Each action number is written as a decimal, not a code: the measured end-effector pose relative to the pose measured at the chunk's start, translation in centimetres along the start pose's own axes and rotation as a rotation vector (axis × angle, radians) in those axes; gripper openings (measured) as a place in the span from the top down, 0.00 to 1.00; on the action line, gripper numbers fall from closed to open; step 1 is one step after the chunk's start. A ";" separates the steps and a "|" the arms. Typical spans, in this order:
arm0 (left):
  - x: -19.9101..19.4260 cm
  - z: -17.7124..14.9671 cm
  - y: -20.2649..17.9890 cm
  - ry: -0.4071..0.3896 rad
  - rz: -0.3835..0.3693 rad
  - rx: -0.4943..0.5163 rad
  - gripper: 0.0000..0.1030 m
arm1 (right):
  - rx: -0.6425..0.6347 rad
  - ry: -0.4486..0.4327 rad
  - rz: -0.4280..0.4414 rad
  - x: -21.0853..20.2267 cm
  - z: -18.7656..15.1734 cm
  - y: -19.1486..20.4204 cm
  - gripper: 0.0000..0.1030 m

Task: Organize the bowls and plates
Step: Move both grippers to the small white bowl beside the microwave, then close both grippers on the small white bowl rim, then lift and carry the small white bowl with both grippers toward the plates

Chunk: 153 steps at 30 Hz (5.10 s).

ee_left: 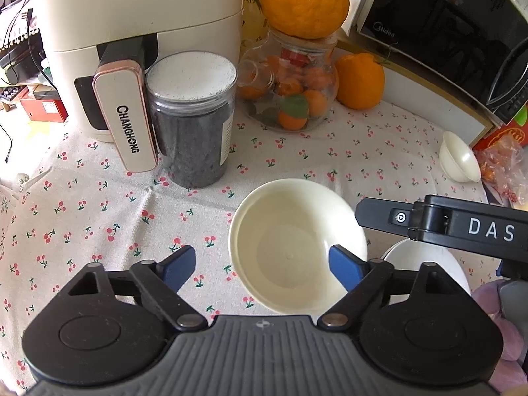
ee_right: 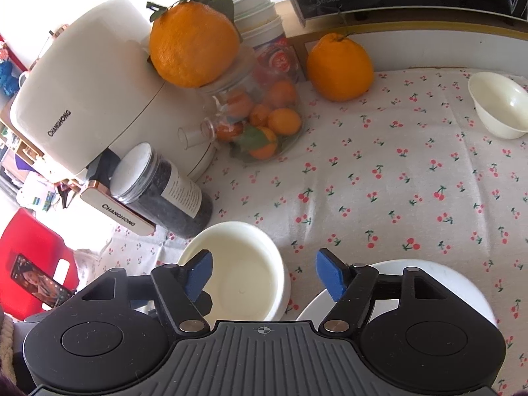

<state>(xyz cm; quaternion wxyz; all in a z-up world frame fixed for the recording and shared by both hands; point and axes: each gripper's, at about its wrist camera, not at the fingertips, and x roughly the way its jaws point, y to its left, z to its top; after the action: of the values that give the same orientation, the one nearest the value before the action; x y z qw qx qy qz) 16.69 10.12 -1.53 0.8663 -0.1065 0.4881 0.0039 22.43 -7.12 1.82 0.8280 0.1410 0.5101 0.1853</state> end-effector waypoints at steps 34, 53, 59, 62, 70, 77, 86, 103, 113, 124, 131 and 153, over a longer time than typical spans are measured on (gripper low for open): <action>-0.2 2.5 -13.0 -0.104 -0.075 0.072 0.01 | 0.193 -0.197 -0.084 -8.4 3.6 -14.3 0.13; 5.9 6.8 -21.2 -0.128 -0.165 0.175 0.01 | 0.337 -0.336 -0.118 -7.6 6.3 -24.4 0.13; 8.9 7.8 -22.8 -0.132 -0.209 0.202 0.01 | 0.436 -0.381 -0.080 -6.6 6.7 -27.6 0.13; 10.6 8.3 -23.8 -0.133 -0.232 0.217 0.01 | 0.471 -0.402 -0.053 -6.2 6.7 -28.8 0.13; 13.9 8.6 -25.7 -0.135 -0.303 0.219 0.21 | 0.513 -0.430 -0.065 -3.9 6.9 -31.0 0.14; 16.1 8.4 -25.8 -0.093 -0.326 0.158 0.50 | 0.494 -0.408 -0.067 -1.2 6.8 -31.7 0.35; 17.0 8.1 -25.3 -0.041 -0.375 0.101 0.86 | 0.464 -0.370 -0.093 0.5 6.7 -31.4 0.85; 14.2 7.8 -24.6 -0.047 -0.339 0.115 0.89 | 0.426 -0.365 -0.066 -1.4 6.6 -29.4 0.88; 9.8 7.5 -22.7 -0.068 -0.308 0.102 0.89 | 0.394 -0.355 -0.040 -4.1 6.3 -25.2 0.88; 5.5 6.4 -20.0 -0.087 -0.311 0.054 0.88 | 0.353 -0.353 -0.031 -7.4 5.3 -20.7 0.88; 3.2 4.8 -17.1 -0.083 -0.305 0.023 0.88 | 0.312 -0.334 -0.021 -8.8 3.4 -17.2 0.87; -2.0 -0.6 -9.1 -0.102 -0.305 -0.106 0.88 | 0.234 -0.255 0.007 -9.5 -2.7 -9.0 0.87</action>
<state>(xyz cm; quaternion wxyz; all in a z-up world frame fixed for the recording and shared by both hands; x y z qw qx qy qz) 16.12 1.35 1.52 0.8738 -0.2242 0.4207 -0.0964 17.55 -19.31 4.35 0.8632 0.2607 0.4185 0.1082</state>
